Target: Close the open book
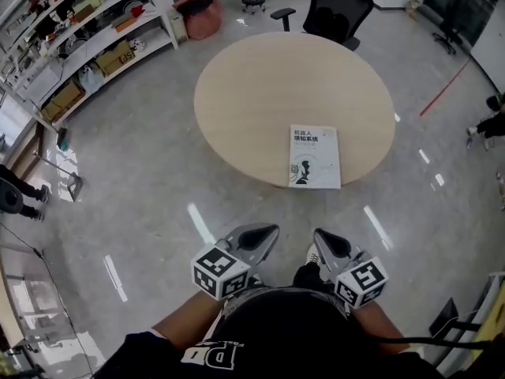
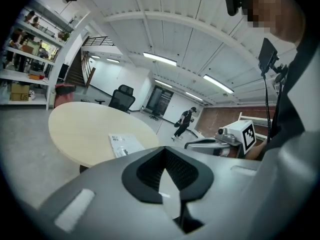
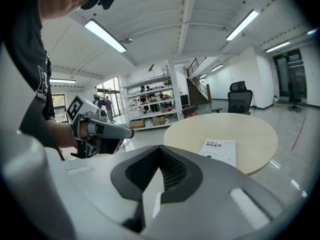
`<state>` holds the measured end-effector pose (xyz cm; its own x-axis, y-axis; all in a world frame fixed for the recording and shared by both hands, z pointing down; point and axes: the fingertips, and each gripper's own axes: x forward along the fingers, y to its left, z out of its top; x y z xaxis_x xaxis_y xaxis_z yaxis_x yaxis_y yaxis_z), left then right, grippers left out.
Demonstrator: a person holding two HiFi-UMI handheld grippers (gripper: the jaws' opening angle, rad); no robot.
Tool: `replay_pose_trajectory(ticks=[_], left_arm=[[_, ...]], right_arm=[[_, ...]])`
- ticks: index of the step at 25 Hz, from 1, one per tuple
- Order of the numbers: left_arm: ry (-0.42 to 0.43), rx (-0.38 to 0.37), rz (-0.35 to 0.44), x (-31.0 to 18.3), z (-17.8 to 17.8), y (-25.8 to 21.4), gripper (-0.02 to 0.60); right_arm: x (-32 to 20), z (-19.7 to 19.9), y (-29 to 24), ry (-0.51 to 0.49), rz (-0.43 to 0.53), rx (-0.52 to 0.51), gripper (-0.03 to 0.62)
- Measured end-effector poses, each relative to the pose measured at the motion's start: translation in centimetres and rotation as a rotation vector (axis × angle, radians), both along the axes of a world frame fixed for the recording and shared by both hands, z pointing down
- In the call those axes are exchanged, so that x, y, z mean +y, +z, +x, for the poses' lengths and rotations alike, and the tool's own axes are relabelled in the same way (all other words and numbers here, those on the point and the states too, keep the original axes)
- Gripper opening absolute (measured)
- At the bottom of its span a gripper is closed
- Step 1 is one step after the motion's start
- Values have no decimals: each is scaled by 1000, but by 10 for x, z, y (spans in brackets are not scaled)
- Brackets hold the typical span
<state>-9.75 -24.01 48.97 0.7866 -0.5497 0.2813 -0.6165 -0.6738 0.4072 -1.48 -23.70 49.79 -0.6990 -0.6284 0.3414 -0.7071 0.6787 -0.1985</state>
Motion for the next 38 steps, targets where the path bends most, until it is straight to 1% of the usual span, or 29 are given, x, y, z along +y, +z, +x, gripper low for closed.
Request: replay_pose_trajectory(ticks=[3, 7, 10, 13, 15, 18, 22, 26, 29, 32, 35, 38], left_arm=[[35, 1, 12, 9, 2, -4, 6], [40, 16, 33, 14, 9, -15, 6], [24, 13, 46, 18, 20, -19, 8], [-18, 12, 55, 15, 32, -24, 6], [-49, 29, 48, 16, 46, -25, 6], [-58, 36, 50, 24, 71, -30, 7], [-56, 3, 50, 32, 88, -35, 6], [-55, -41, 55, 30, 94, -28, 6], [-49, -56, 54, 30, 98, -26, 6], [-25, -73, 57, 30, 104, -26, 6], [3, -97, 79, 27, 109, -26, 6], [19, -104, 91, 27, 111, -29, 6]], right_arm=[[15, 9, -7, 46, 1, 9, 6], [22, 13, -16, 57, 18, 10, 6], [24, 21, -23, 32, 35, 8, 6], [26, 34, -28, -5, 42, 12, 6], [30, 49, -26, -28, 30, 11, 6], [36, 71, -25, -47, 5, -3, 6], [43, 84, -32, -59, 5, -22, 6], [46, 93, -24, -50, 8, -50, 6], [48, 99, -16, -35, -8, -66, 6], [46, 103, -17, -20, -3, -72, 6], [43, 103, -17, -14, 2, -80, 6], [44, 99, -17, -17, -1, -81, 6]])
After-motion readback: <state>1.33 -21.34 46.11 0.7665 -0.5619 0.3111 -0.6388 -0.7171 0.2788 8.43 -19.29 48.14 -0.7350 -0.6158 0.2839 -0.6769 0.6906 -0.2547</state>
